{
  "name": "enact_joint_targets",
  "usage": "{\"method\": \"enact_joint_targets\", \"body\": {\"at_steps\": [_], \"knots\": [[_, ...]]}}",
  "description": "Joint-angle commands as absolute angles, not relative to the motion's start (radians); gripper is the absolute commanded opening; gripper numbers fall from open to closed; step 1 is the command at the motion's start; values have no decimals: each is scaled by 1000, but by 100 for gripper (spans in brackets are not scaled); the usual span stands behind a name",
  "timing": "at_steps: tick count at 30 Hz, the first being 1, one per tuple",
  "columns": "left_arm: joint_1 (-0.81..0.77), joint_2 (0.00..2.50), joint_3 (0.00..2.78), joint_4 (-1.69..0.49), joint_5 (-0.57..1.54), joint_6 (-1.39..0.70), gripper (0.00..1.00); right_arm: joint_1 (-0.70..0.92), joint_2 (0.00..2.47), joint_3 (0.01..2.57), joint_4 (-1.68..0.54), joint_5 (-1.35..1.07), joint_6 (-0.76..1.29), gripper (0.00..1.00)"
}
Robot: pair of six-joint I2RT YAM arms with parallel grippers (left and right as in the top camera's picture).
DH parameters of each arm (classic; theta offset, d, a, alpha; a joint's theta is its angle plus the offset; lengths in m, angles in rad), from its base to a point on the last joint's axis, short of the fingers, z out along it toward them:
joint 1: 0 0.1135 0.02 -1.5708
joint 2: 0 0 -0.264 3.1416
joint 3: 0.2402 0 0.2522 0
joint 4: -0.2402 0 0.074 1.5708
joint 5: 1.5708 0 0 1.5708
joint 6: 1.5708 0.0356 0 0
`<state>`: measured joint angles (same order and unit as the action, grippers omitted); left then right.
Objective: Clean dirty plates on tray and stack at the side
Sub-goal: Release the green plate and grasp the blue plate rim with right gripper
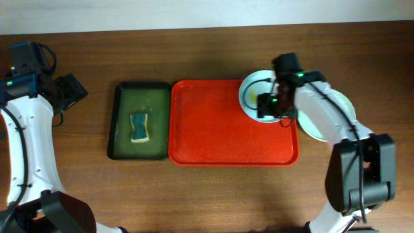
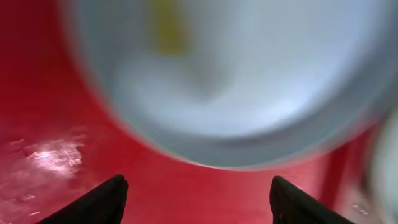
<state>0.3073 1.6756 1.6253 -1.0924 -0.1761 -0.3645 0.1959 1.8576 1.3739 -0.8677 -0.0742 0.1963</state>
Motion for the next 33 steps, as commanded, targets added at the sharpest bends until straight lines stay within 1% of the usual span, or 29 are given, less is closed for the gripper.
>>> {"method": "enact_joint_targets", "body": {"at_steps": [1,4,5,6,7,8,9,10,17,19,22,23,24,27,33], "knots": [[311,1668,1631,-1091,-181,-381,99,316,1839,1372,-799,-4,134,73],[311,1668,1631,-1091,-181,-381,100,399,1845,1372,-745,162,134,65],[311,1668,1631,-1091,-181,-381,100,427,1854,1372,-723,227,125,58],[311,1668,1631,-1091,-181,-381,99,440,1864,1372,-704,245,103,54],[311,1668,1631,-1091,-181,-381,99,445,1876,1372,-687,248,101,52],[311,1668,1631,-1091,-181,-381,99,445,1891,1372,-672,248,101,48],[311,1668,1631,-1091,-181,-381,100,443,1909,1372,-660,249,101,38],[311,1668,1631,-1091,-181,-381,99,437,1928,1372,-649,248,102,35],[311,1668,1631,-1091,-181,-381,99,432,1996,1372,-630,244,105,33],[311,1668,1631,-1091,-181,-381,99,432,2004,1372,-631,237,107,25],[311,1668,1631,-1091,-181,-381,99,432,2004,1372,-630,183,113,24],[311,1668,1631,-1091,-180,-381,99,432,2004,1372,-632,184,112,21],[311,1668,1631,-1091,-181,-381,99,432,2004,1372,-631,184,112,20],[311,1668,1631,-1091,-181,-381,100,430,2004,1372,-615,199,112,23],[311,1668,1631,-1091,-181,-381,99,430,2005,1372,-608,199,112,23]]}}
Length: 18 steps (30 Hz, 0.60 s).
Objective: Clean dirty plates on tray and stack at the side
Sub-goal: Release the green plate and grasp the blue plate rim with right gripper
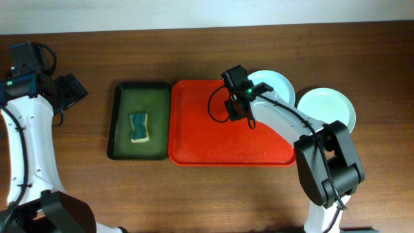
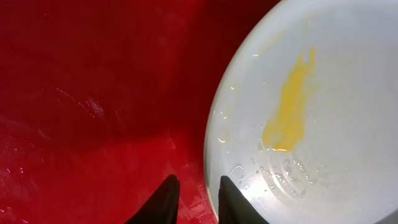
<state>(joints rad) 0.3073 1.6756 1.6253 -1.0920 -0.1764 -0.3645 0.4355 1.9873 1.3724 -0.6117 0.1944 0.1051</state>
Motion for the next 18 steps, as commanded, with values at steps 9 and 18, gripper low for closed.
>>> {"method": "enact_joint_targets", "body": {"at_steps": [9,18], "knots": [[310,1668,1631,-1090,-180,-381,99,430,2006,1361,-604,240,112,23],[311,1668,1631,-1091,-181,-381,99,431,2006,1313,-568,219,112,14]]}}
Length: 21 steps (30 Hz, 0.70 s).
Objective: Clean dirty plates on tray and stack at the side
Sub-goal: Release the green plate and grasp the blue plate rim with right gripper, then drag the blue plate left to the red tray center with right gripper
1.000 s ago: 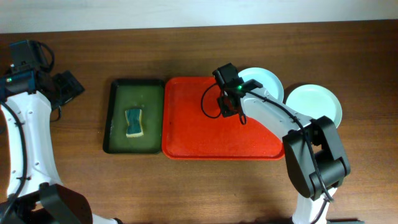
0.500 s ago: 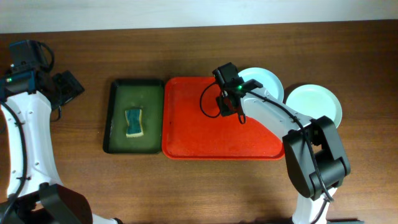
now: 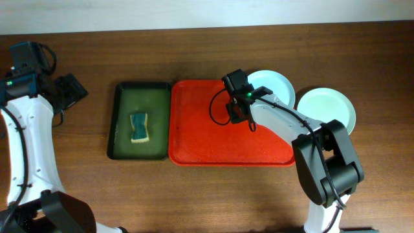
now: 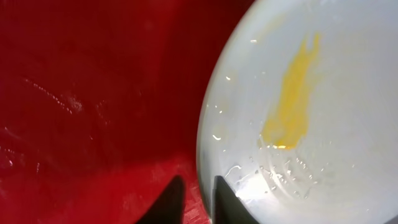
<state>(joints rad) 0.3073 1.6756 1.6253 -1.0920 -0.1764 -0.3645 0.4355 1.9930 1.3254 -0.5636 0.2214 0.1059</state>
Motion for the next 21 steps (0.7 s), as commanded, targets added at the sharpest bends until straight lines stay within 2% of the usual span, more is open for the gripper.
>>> {"method": "enact_joint_targets", "body": {"at_steps": [1,5,10,12,17,21], "knots": [[311,1668,1631,-1091,-181,-381,100,432,2006,1313,-571,183,112,14],[311,1668,1631,-1091,-181,-381,99,432,2006,1314,-567,-21,126,15],[311,1668,1631,-1090,-181,-381,99,435,2006,1314,-564,-343,516,15],[311,1668,1631,-1091,-181,-381,99,456,2006,1314,-540,-398,603,16],[311,1668,1631,-1091,-181,-381,99,560,2006,1315,-424,-416,615,21],[311,1668,1631,-1091,-181,-381,99,526,1946,1421,-496,-476,571,25]]}}
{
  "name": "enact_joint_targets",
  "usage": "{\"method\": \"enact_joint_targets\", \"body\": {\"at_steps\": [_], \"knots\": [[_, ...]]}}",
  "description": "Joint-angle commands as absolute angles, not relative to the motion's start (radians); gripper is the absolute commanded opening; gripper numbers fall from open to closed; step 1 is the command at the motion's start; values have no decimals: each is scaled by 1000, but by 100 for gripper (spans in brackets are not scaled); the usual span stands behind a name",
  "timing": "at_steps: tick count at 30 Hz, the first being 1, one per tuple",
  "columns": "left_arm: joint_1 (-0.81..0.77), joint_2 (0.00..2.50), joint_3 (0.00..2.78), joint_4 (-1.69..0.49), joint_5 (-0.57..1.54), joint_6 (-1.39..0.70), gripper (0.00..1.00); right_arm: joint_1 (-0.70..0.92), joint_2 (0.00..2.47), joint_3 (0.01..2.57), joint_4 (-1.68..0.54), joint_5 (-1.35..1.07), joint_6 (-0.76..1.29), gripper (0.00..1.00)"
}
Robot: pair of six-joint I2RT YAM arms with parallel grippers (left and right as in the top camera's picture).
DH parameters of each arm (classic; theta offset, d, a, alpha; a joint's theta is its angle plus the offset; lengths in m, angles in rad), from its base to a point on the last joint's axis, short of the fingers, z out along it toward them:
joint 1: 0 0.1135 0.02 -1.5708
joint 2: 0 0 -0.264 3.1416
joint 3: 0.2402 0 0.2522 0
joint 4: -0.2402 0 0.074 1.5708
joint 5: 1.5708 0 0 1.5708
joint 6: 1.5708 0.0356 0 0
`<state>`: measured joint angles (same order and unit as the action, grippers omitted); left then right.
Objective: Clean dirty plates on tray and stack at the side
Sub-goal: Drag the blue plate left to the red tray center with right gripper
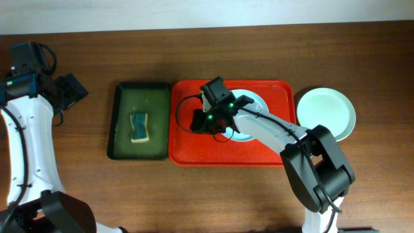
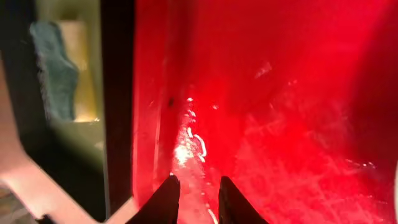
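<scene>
The dirty white plate (image 1: 252, 103) lies in the middle of the red tray (image 1: 272, 147), partly under my right arm. My right gripper (image 1: 198, 121) is left of the plate, low over the tray's left part. In the right wrist view its fingers (image 2: 198, 190) stand a narrow gap apart, and only wet red tray (image 2: 280, 93) shows between them. A white sliver at that view's right edge may be the plate. A clean white plate (image 1: 325, 111) sits on the table right of the tray. My left gripper (image 1: 70, 90) hangs at the far left, away from everything.
A dark green basin (image 1: 123, 107) holding a blue-and-yellow sponge (image 1: 139, 127) stands against the tray's left side. The right wrist view shows the sponge (image 2: 55, 68) and the basin's dark wall (image 2: 117, 93) just ahead of the fingers.
The dirty plate was at the tray's far right corner and is now at the tray's middle. My right gripper was at the plate's left rim and is now further left, facing the basin.
My right gripper was open over the dirty plate at the tray's far right corner. Then its fingers stood closed to a narrow gap at the plate's left rim, and stayed there. Now the plate lies mid-tray and the gripper is beyond it. The left arm never moved.
</scene>
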<state>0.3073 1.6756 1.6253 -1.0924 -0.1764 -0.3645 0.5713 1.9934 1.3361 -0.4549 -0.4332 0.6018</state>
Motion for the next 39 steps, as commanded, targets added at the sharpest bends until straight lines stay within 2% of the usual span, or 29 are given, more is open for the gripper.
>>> {"method": "enact_joint_targets", "body": {"at_steps": [1,2,4,6,9,12,21,24,30,32,36,37,39], "knots": [[311,1668,1631,-1091,-181,-381,99,500,1927,1452,-535,-475,525,30],[311,1668,1631,-1091,-181,-381,99,471,1915,1475,-568,-475,477,36],[311,1668,1631,-1091,-181,-381,99,382,1908,1506,-659,-455,417,38],[311,1668,1631,-1091,-181,-381,99,277,1909,1505,-795,-273,414,41],[311,1668,1631,-1091,-181,-381,100,173,1909,1489,-913,-76,414,42],[311,1668,1631,-1091,-181,-381,99,93,1910,1429,-946,-36,392,42],[311,1668,1631,-1091,-181,-381,99,91,1910,1309,-839,-42,392,40],[311,1668,1631,-1091,-181,-381,100,102,1910,1309,-792,-152,231,37],[311,1668,1631,-1091,-181,-381,99,125,1910,1297,-759,-146,216,36],[311,1668,1631,-1091,-181,-381,99,125,1910,1268,-719,-146,216,32],[311,1668,1631,-1091,-181,-381,99,124,1910,1201,-650,-147,217,7],[311,1668,1631,-1091,-181,-381,99,124,1910,1198,-657,-161,218,4],[311,1668,1631,-1091,-181,-381,99,125,1910,1198,-670,-330,270,4]]}}
